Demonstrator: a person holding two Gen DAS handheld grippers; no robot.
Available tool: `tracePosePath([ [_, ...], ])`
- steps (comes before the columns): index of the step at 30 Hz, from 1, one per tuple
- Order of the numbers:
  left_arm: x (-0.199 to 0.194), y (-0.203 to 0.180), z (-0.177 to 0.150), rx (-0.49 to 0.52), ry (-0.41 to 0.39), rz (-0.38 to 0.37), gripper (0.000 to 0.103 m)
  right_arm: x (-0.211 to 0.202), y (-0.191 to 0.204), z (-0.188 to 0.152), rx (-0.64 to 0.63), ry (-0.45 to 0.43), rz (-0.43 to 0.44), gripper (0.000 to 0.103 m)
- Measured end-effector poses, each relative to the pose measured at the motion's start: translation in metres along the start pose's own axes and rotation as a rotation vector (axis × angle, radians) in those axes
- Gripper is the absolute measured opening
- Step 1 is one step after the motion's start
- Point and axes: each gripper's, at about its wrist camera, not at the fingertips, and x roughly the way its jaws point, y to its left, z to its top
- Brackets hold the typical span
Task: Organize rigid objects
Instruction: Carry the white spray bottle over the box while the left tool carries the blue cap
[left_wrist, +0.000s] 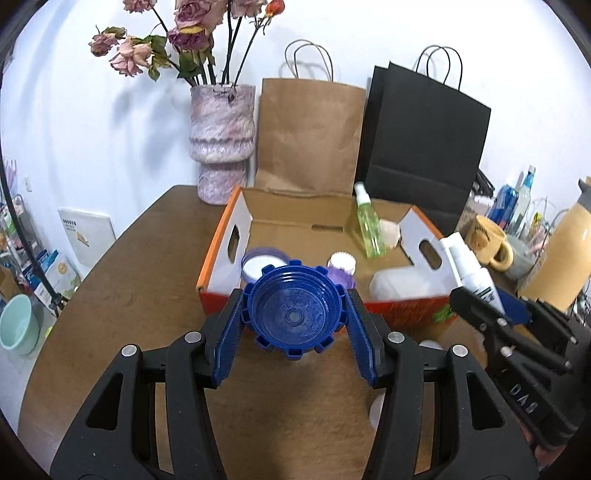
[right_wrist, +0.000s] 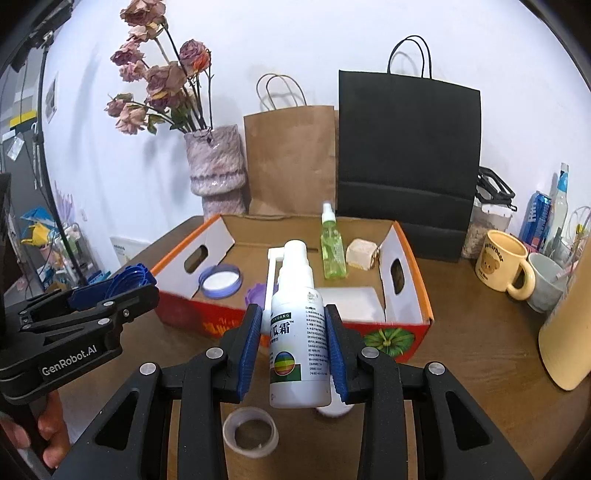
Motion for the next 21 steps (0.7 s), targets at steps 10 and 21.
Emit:
tracePosePath([
  [10,0.019,-0.007,0.020,-0.022,-0.024,-0.006,0.049,0.024,-0.002,0.021,0.022,-0.024,-0.001,0.037],
  [21,0.050,-0.006,0.040,-0.032,-0.028,0.002,0.049,0.057,-0.009,0.039,0.024,-0.021,0.002,0.037],
])
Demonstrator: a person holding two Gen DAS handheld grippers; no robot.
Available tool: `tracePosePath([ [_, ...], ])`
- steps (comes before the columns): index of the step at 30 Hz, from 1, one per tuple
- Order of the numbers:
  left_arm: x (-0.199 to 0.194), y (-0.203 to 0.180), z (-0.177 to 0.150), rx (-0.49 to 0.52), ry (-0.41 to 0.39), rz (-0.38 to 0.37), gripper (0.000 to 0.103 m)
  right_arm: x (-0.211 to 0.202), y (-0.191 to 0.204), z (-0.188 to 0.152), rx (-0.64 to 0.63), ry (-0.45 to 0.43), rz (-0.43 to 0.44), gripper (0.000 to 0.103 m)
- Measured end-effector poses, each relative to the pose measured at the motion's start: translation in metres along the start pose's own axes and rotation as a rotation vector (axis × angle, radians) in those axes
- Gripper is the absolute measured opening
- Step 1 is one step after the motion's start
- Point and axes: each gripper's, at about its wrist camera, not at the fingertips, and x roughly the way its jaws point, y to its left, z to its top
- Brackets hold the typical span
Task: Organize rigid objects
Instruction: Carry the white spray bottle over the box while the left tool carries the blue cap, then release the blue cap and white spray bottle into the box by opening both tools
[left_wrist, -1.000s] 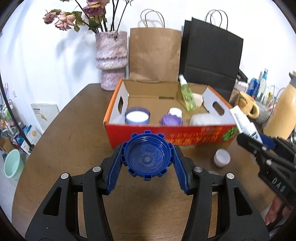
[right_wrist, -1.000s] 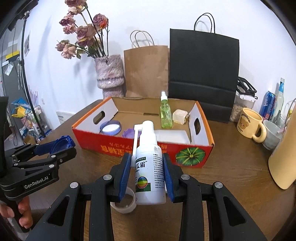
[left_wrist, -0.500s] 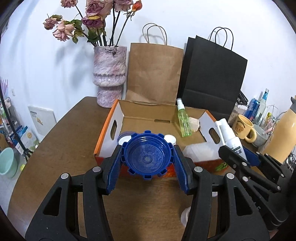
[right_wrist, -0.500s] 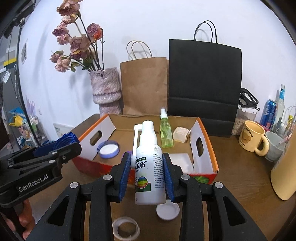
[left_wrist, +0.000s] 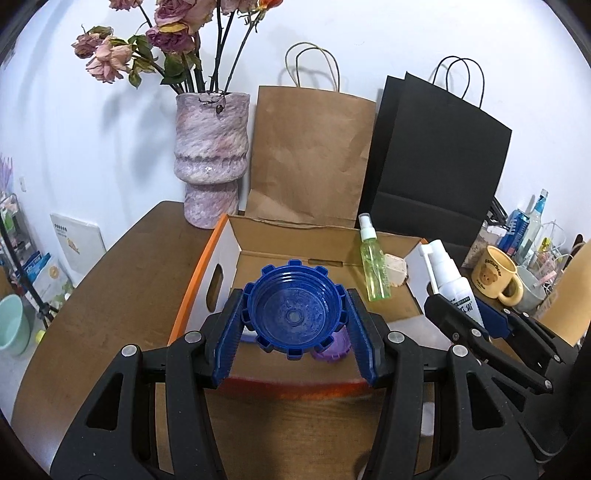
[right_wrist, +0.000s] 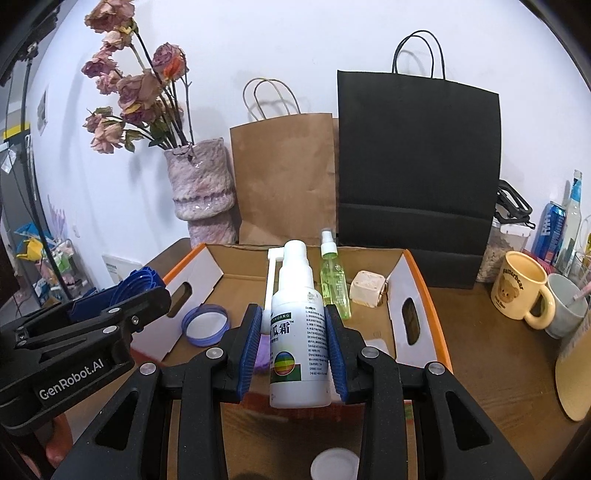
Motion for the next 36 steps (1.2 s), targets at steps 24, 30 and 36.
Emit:
tracePosePath([
  [24,0.075,0.008,0.013,0.063,0.060,0.049,0.049,0.067,-0.018,0.004,-0.061,0.089,-0.038,0.038],
  [30,0.078,0.007,0.011,0.070,0.072,0.041,0.049,0.072,-0.021,0.000,-0.065,0.119,-0.036,0.038],
  [36,0.074,0.011,0.012,0.063,0.047,0.024,0.081,0.074,-0.035,0.000,-0.033,0.137,-0.078,0.053],
])
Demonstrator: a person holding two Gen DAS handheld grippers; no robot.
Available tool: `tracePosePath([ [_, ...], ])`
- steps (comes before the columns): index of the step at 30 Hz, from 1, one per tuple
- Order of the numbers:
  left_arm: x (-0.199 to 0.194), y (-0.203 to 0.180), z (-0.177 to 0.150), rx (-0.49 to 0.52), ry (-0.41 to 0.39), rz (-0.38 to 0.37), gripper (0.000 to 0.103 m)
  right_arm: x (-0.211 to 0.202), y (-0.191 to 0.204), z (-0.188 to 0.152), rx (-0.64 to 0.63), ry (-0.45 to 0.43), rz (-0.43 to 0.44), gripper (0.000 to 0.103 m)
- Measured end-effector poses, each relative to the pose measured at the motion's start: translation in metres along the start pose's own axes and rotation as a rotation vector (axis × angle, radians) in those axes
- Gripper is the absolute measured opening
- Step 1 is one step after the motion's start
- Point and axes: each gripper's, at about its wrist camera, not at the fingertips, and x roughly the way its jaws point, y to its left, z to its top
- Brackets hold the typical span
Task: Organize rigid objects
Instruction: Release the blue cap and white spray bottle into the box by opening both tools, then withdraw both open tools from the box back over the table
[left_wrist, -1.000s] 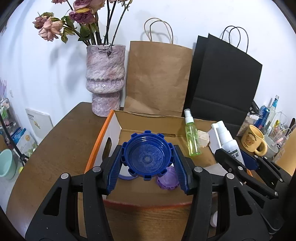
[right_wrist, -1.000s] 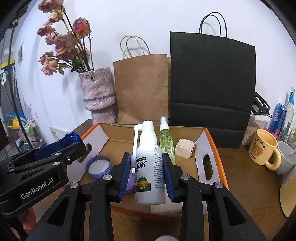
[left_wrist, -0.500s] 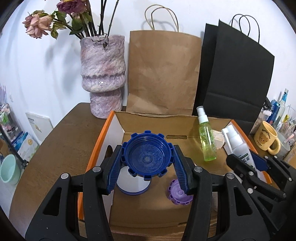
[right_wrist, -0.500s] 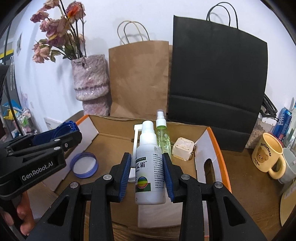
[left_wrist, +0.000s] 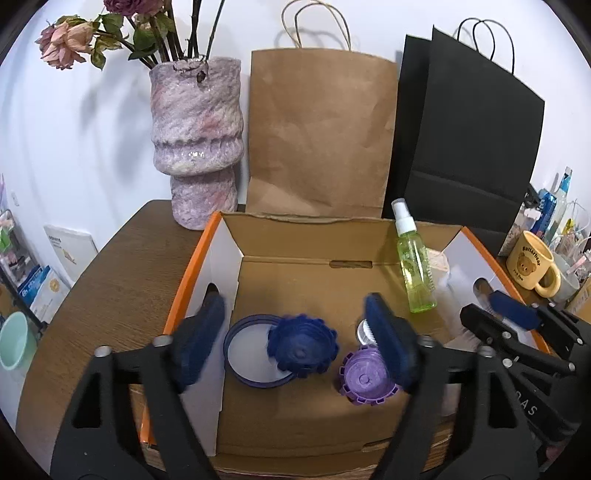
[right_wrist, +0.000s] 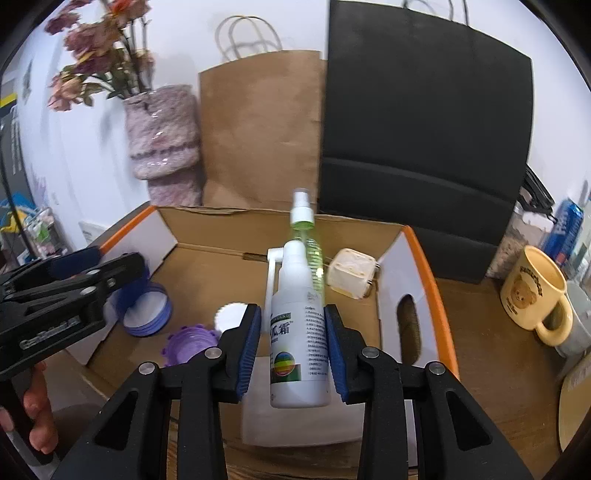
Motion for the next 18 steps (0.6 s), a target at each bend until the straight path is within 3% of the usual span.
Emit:
tracePosePath([
  [1,-0.001,0.000,0.001,-0.001,-0.006,-0.001,0.088,0.000,-0.002,0.001,0.002,-0.001,-0.019,0.086],
  [2,-0.003,0.001,0.001,-0.004,-0.014,-0.002,0.099,-0.001,-0.004,0.001,0.002,-0.007,-0.030,0.097],
  [3,-0.004,0.001,0.002,-0.007,-0.020,-0.002,0.103,-0.003,-0.005,0.001,0.001,-0.018,-0.035,0.103],
  [18,-0.014,0.004,0.003,-0.027,-0.045,0.009,0.103,-0.009,-0.007,0.004,0.012,-0.031,-0.032,0.103],
])
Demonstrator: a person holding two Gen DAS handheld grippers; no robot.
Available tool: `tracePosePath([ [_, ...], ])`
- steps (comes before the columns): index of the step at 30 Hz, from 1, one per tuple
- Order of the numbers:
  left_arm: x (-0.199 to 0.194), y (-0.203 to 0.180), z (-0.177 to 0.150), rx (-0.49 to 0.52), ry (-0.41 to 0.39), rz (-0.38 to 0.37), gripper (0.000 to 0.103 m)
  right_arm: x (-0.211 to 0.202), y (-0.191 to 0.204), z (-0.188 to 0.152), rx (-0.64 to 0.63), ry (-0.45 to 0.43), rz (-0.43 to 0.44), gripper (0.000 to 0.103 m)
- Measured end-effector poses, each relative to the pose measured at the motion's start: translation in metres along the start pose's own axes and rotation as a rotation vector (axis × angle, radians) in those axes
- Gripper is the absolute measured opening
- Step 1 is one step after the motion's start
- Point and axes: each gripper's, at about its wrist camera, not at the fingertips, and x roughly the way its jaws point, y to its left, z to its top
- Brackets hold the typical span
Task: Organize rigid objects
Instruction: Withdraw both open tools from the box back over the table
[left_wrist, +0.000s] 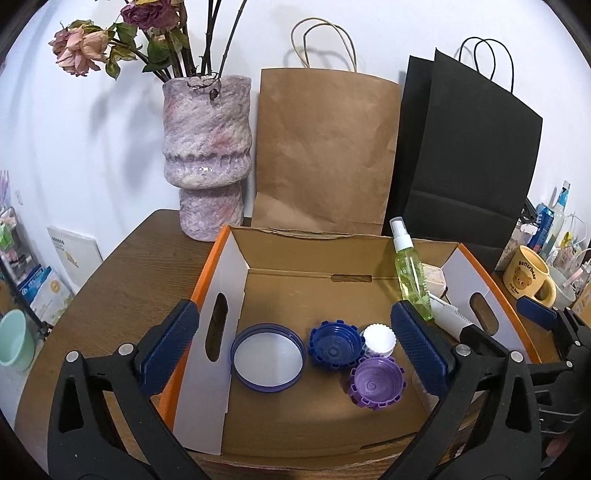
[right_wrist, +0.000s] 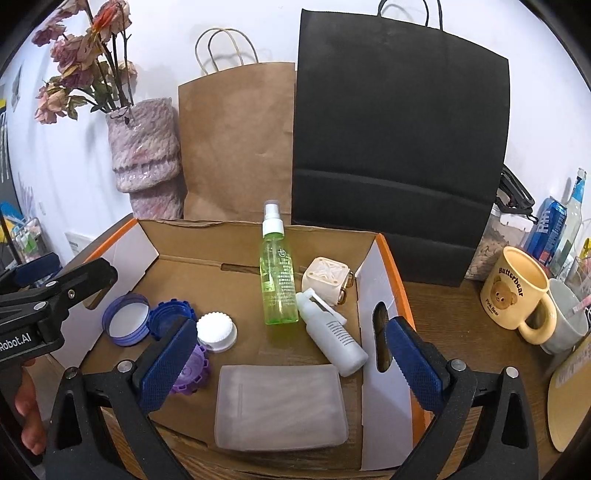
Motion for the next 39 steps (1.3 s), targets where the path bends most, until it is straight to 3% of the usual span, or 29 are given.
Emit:
tracePosePath([
  [19,-0.034,-0.003,-0.011,-0.004,-0.045,-0.018,0.103,-0.038,-0.009,-0.011,0.010,-0.039,-0.001,0.103],
  [39,-0.079,-0.020,-0.064,0.010,-0.010,-0.020,0.103,-0.099,-0.022,-0.071,0.008,-0.026,0.004,0.103],
])
